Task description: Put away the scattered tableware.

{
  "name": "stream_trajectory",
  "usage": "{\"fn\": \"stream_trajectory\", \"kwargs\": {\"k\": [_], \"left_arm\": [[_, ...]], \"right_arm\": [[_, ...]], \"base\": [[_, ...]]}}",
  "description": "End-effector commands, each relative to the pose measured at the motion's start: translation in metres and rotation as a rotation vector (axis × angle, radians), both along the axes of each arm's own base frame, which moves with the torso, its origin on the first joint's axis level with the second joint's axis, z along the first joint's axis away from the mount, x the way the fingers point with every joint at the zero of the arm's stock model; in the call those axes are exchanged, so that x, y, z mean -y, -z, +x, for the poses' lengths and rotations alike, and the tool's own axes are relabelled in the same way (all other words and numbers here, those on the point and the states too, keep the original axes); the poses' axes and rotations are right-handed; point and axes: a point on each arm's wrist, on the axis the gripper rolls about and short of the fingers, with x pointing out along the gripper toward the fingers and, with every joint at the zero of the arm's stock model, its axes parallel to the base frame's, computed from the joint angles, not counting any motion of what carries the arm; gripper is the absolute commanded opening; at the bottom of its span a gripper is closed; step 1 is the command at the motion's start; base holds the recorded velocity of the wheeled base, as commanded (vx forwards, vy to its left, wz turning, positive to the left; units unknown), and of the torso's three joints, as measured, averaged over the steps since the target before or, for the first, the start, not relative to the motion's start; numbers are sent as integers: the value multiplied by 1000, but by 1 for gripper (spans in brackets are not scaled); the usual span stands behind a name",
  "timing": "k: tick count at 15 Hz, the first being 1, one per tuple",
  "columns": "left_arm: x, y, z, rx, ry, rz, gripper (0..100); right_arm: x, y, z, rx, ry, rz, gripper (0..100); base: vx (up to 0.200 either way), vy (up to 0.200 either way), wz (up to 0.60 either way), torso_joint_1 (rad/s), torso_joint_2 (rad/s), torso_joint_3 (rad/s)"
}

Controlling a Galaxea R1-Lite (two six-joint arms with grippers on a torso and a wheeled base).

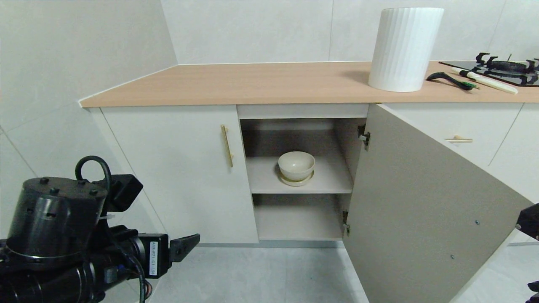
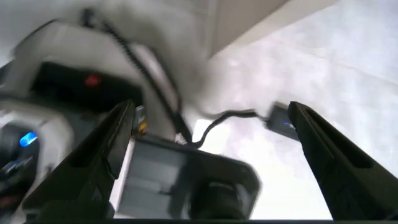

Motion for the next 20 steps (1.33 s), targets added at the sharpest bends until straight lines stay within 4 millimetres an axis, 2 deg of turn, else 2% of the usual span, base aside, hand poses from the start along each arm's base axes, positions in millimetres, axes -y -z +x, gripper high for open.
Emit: {"fn": "stream_trajectory", "kwargs": {"k": [1, 7, 12, 20], "left_arm": [[0, 0, 0, 0, 0, 0, 100], [0, 0, 0, -1, 0, 1, 100], [0, 0, 0, 0, 0, 0, 100], [0, 0, 0, 0, 0, 0, 100]], "right_arm": [[4, -4, 2, 25, 49, -7, 100], [29, -19, 12, 120, 278, -87, 100], [43, -20, 15, 132, 357, -153, 100], [44, -13, 60, 240, 477, -94, 100]], "base": [[0, 0, 0, 0, 0, 0], [0, 0, 0, 0, 0, 0], [0, 0, 0, 0, 0, 0], [0, 0, 0, 0, 0, 0]]}}
